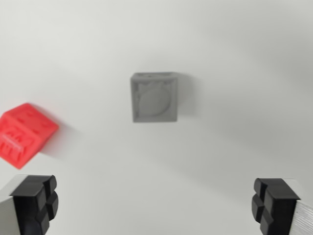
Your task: Destack cube
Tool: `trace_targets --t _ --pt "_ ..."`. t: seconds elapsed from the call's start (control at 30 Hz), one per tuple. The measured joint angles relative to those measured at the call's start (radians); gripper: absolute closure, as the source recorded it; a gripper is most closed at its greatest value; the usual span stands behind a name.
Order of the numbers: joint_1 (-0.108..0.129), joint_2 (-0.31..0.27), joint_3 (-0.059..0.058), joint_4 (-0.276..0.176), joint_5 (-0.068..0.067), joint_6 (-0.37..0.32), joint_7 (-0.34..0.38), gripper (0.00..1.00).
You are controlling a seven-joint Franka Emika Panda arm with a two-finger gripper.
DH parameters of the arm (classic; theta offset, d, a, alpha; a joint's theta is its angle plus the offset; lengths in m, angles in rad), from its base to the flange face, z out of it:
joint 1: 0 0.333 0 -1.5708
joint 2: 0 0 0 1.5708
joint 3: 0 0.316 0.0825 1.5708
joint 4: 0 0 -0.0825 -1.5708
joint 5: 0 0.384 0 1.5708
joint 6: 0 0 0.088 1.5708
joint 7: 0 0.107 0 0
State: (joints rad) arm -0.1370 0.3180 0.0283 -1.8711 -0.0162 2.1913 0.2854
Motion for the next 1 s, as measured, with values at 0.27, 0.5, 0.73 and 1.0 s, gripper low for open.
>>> trace_targets --t 0.27,0.5,0.73,1.0 --pt "0.0 -0.031 0.0 0.03 0.002 -0.061 -0.002 0.0" --pt "0.0 -0.048 0.0 0.053 0.003 -0.1 -0.003 0.0" --pt "0.0 -0.061 0.0 0.073 0.003 -0.134 -0.003 0.0" --pt "0.0 -0.066 0.0 0.086 0.003 -0.152 -0.004 0.0"
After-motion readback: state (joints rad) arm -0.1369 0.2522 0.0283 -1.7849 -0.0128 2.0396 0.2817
